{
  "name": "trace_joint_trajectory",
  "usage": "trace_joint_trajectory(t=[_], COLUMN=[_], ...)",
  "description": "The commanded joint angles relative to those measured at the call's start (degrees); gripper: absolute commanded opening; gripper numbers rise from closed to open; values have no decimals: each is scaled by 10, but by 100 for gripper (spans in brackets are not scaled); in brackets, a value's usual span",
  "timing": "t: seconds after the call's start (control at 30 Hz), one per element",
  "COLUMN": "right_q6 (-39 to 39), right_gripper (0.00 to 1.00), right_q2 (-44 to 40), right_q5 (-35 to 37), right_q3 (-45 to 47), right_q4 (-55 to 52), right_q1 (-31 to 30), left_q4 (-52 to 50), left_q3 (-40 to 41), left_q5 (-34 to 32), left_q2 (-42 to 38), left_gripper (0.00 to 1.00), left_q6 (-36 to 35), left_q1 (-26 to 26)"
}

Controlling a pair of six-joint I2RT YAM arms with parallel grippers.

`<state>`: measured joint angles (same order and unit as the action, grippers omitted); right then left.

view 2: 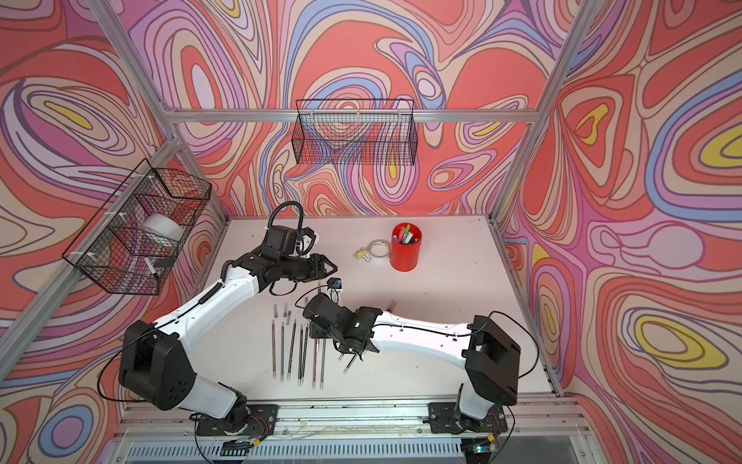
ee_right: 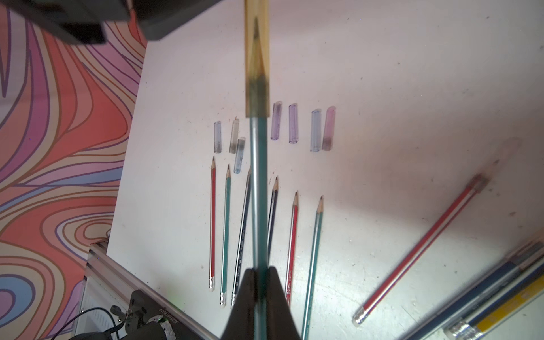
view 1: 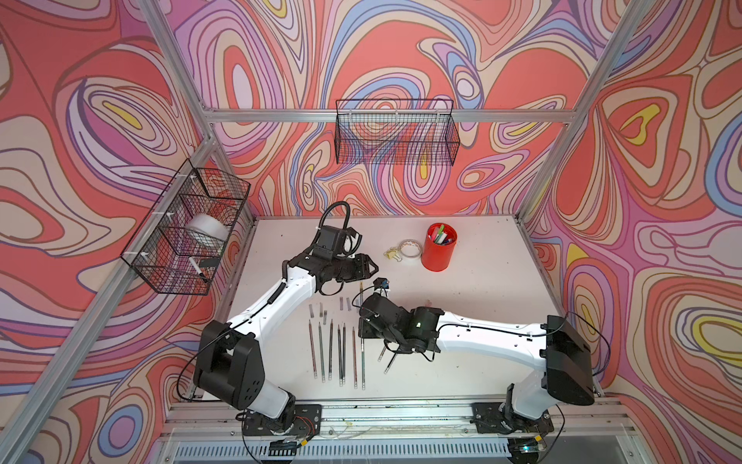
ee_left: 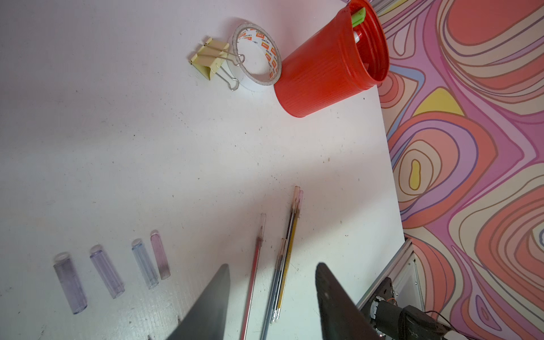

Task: Remove the protective cover of the pencils
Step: Remove the protective sleeve from the pencil.

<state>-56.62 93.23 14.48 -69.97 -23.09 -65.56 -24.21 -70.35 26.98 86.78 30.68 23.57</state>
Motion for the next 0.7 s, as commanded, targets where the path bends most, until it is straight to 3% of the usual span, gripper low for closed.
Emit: trace_joint_trajectory(t=[0.0,0.23,0.67], right_q6=[7,25,35], right_gripper=[0,0,0], right_q2=[-31,-50,-8], right_q5=[10,20,-6], right_q3=[11,11,-21], right_q4=[18,20,31], right_q1=[4,13,26], left_q4=[-3,2,8], left_q3=[-12,-13,-11], left_q5=[-2,13,21], left_q2=[8,18,14], left_gripper=[51,52,53], left_q6=[2,4,3], left_q1=[-2,-2,-2])
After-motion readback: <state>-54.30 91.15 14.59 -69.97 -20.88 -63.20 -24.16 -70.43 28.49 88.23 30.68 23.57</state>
